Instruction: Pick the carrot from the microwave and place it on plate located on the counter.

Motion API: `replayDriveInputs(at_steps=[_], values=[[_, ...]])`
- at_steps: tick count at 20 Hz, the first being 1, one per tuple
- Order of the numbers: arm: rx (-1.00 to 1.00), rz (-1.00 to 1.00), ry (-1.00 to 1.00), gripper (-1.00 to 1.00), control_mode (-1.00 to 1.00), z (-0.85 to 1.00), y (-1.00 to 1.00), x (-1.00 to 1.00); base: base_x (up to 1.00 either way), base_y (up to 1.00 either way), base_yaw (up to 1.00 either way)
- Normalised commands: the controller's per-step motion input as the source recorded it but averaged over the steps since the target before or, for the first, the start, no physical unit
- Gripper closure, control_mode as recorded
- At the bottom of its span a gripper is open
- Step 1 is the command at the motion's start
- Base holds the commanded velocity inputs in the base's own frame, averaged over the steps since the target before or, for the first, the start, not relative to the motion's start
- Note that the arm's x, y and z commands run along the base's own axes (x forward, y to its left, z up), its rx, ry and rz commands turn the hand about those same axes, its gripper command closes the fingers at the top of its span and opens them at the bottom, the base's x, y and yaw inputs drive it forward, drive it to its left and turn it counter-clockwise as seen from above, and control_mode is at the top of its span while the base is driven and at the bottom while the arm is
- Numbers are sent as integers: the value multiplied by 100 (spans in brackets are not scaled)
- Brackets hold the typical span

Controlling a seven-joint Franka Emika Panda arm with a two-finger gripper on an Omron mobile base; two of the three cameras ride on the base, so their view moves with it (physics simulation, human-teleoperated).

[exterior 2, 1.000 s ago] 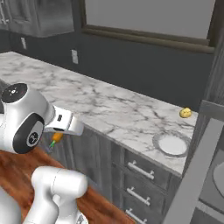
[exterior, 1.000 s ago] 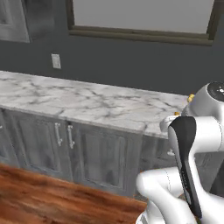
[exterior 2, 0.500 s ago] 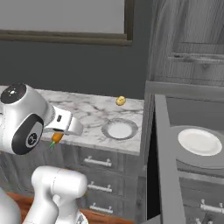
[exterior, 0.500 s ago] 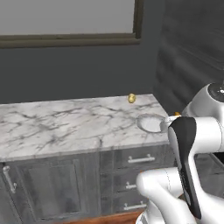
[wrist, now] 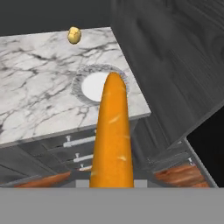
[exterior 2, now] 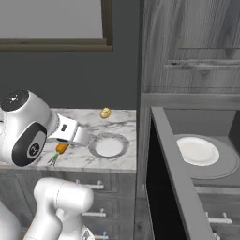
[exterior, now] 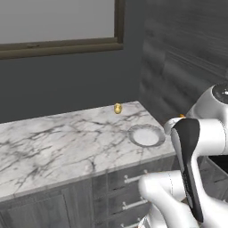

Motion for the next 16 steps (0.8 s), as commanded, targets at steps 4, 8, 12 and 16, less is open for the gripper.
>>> replayDriveInputs(at_steps=[4,8,12,16], values=[[0,0,0,100,100,0,0,0,51,18,5],[0,0,0,100,100,0,0,0,66,22,4],[0,0,0,100,100,0,0,0,57,8,4],[0,0,20,100,-100,-26,0,39,0,0,0]])
